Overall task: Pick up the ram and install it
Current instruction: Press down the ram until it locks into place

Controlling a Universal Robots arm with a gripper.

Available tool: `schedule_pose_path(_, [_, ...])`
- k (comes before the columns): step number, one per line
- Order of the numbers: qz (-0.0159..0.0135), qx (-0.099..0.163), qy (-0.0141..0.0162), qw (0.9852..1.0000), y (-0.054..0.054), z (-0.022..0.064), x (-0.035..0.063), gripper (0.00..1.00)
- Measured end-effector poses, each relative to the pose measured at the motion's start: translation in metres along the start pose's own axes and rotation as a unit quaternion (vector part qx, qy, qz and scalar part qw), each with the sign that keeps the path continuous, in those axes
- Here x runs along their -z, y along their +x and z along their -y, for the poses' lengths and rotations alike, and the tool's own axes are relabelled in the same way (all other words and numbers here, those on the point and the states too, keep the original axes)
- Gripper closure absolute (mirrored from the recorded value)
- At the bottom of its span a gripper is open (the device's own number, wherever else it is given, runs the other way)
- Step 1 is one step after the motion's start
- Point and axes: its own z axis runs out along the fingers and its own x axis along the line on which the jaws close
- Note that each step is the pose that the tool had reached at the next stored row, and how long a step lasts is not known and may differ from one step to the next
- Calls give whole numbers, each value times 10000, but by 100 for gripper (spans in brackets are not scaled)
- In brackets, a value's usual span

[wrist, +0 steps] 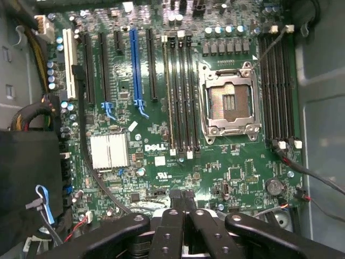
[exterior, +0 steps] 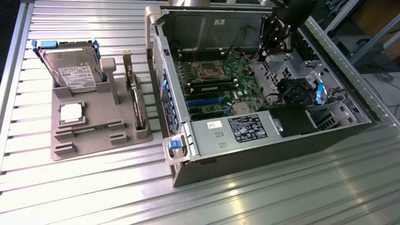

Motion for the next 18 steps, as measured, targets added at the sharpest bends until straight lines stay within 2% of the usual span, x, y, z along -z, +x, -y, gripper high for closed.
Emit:
schedule_pose_path(3, [14,-416,1,9991,0,0,0,89])
schedule_pose_path(6, [4,-833,5,9965,0,0,-3,89])
schedule_pose_path(8, [-8,-1095,9,9940,0,0,-7,89])
schedule_pose_path(12, [-30,-1321,15,9912,1,1,-9,89])
schedule_pose_path(14, [-26,-1521,15,9884,0,1,-10,89])
schedule_pose_path(15, [-26,-1651,15,9863,0,1,-11,89])
schedule_pose_path(16, [-29,-1810,17,9835,0,1,-14,89])
schedule_pose_path(18, [-33,-2002,19,9797,0,1,-16,89])
